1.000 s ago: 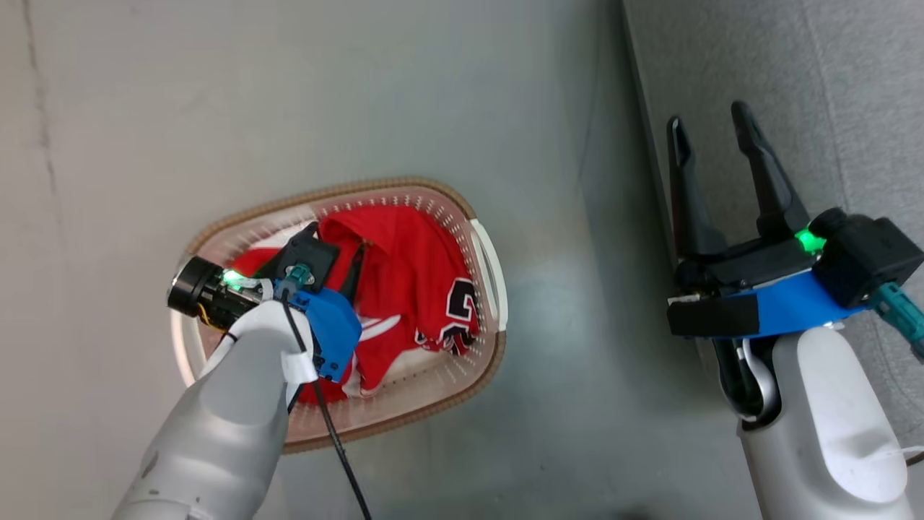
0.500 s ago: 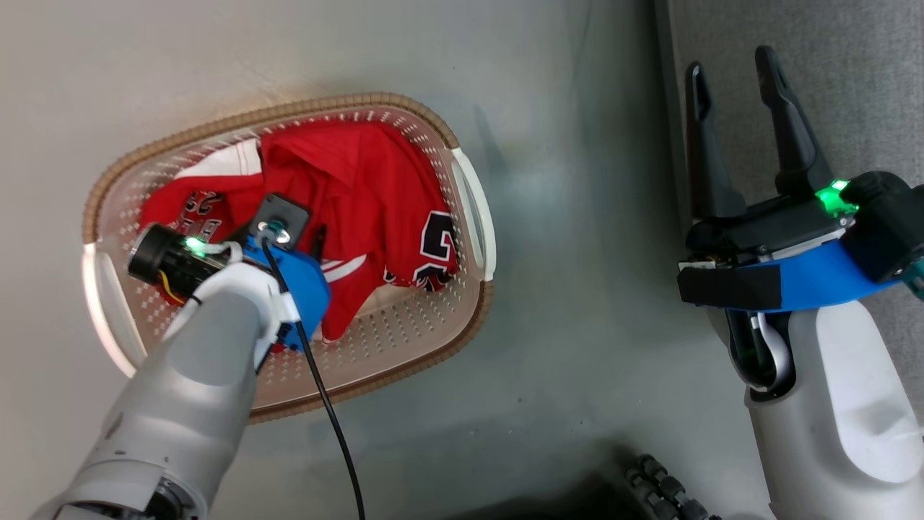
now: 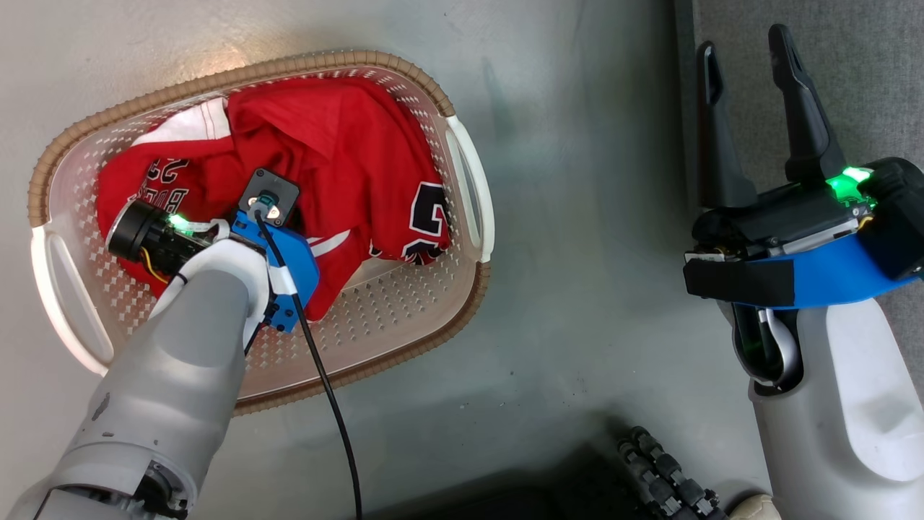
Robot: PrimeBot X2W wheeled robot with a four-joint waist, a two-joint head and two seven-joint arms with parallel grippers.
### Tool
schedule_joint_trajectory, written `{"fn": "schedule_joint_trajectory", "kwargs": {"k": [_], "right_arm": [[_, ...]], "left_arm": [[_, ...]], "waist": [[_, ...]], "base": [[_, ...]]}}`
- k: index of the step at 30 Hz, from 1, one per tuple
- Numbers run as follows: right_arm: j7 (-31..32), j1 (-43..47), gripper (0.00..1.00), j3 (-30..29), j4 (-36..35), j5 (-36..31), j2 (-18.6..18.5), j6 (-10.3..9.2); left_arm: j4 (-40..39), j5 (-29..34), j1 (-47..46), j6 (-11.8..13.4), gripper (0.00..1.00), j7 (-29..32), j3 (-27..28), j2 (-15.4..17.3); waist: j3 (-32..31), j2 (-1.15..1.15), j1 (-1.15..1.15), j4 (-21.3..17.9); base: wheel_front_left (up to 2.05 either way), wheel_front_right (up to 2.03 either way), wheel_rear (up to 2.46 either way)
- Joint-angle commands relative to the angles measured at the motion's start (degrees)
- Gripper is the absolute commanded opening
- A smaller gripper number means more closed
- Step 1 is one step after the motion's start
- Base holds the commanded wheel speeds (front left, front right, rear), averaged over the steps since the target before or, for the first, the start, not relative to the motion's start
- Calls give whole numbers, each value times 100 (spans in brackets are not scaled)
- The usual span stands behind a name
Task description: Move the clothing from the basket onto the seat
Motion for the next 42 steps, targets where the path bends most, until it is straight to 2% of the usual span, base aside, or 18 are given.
{"fn": "schedule_joint_trajectory", "kwargs": {"k": [1, 9, 14, 21, 30, 42], "right_arm": [[-20, -116, 100, -8, -5, 22, -14, 1], [-20, -61, 100, -53, 87, 21, -14, 1], [-20, 63, 100, -98, 134, -89, -14, 1], [-20, 241, 100, -88, 209, -161, -15, 1], [-20, 604, 100, -155, 361, -290, -16, 1], [-20, 1200, 100, -157, 562, -290, -16, 1]], "left_arm": [[2, -14, -93, 8, 0, -44, -23, 24], [-3, -130, -55, -10, 0, -365, -31, -86], [-92, -249, 5, -20, 0, -861, -11, -233], [-438, -501, 290, -47, 0, -1053, 99, -360], [-1851, -581, 1049, -28, 0, -1055, 336, -317], [-3066, -508, 1610, -39, 0, -1056, 725, -272]], "waist": [[-11, 0, 0, 4], [-225, 0, 0, 96], [-549, 0, 0, 284], [-1108, 0, 0, 494], [-2002, 0, 0, 743], [-3271, 0, 0, 858]], "base": [[0, 0, 0], [0, 0, 0], [0, 0, 0], [0, 0, 0], [0, 0, 0], [0, 0, 0]]}}
